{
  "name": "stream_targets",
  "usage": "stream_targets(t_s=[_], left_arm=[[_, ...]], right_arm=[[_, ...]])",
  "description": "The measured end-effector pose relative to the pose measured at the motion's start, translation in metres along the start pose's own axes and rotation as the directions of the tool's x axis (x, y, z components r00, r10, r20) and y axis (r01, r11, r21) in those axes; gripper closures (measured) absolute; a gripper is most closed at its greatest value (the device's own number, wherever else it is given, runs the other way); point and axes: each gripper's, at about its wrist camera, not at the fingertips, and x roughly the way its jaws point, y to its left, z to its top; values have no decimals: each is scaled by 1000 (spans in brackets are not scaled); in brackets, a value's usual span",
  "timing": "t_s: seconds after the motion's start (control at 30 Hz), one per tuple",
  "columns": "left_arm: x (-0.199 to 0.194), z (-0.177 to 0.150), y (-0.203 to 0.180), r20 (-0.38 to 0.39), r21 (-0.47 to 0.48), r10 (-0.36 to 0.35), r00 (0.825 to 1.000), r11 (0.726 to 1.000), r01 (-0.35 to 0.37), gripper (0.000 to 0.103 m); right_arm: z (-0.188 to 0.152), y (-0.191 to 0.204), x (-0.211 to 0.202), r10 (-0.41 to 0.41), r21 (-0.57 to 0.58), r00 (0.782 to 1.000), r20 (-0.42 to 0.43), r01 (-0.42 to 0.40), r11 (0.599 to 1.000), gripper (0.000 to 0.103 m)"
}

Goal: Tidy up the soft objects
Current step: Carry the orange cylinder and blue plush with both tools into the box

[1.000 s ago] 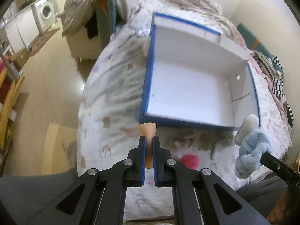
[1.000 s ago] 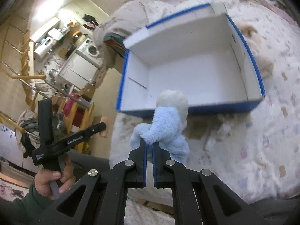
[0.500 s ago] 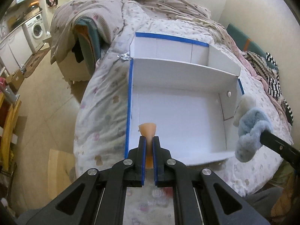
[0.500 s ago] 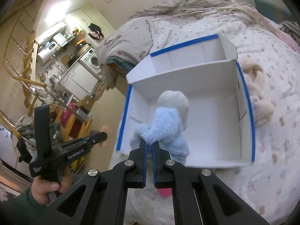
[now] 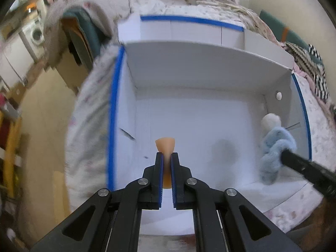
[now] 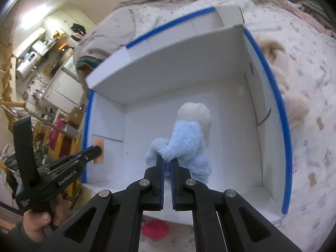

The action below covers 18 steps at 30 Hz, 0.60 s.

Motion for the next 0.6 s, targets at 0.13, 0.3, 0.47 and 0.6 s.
stream_targets(t_s=[0.13,0.3,0.47,0.6], left_arm=[[15,-1,-4,-17,-27,-25,1000,999,25,97],[28,-5,-11,-42,-16,-18,999,1000,17,97],[36,-9,-16,-52,17,16,999,1000,-15,96],[41,-12,-17,-68,11,9,998,1000,-8,96]], right_arm=[[1,0,16,-48,-39,998,-26,47,998,96],[2,-8,32,-91,-27,993,-78,89,996,96],[0,-14,45,-104,-14,988,-115,103,995,96],[-2,-13,51,-109,-14,985,-131,108,994,96]])
